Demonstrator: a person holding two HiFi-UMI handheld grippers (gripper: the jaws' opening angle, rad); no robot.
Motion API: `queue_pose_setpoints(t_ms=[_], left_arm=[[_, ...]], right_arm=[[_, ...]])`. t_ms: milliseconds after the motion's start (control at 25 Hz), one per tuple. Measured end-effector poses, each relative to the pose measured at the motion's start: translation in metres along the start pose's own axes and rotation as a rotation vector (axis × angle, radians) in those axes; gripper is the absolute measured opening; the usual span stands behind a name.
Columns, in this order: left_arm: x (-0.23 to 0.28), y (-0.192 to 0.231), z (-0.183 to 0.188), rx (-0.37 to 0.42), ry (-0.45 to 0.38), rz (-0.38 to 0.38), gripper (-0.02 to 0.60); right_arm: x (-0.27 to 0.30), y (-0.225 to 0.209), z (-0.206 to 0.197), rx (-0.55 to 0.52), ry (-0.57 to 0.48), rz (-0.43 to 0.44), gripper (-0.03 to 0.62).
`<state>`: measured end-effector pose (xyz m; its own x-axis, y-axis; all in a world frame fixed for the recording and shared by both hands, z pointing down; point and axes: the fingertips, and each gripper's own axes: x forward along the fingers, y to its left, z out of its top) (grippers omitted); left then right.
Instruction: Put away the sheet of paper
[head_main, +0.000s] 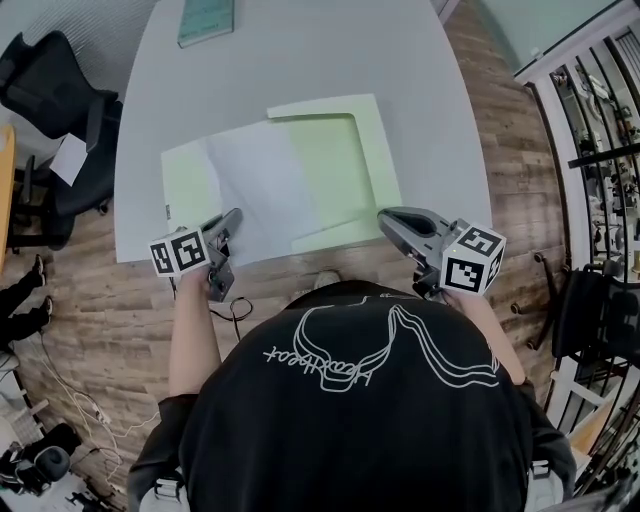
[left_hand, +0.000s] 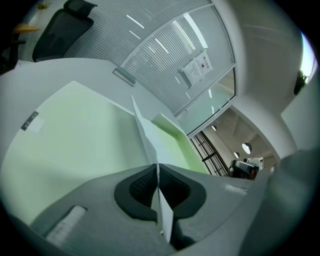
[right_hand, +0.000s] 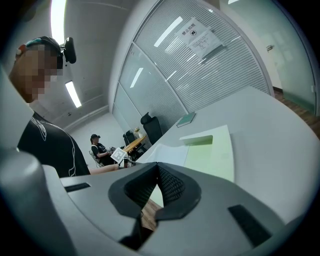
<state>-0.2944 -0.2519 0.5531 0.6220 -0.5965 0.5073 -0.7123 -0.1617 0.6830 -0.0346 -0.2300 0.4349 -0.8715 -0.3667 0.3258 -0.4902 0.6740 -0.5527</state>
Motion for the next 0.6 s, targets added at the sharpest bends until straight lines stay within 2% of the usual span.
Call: queue_pose_setpoints(t_ms=[600], left_arm=[[0.042,-0.036,-0.003,-0.035,0.054,-0.052,0.011]], right_arm=[[-0.01,-0.012,-0.003,0.034,-0.027,-0.024,0.011]])
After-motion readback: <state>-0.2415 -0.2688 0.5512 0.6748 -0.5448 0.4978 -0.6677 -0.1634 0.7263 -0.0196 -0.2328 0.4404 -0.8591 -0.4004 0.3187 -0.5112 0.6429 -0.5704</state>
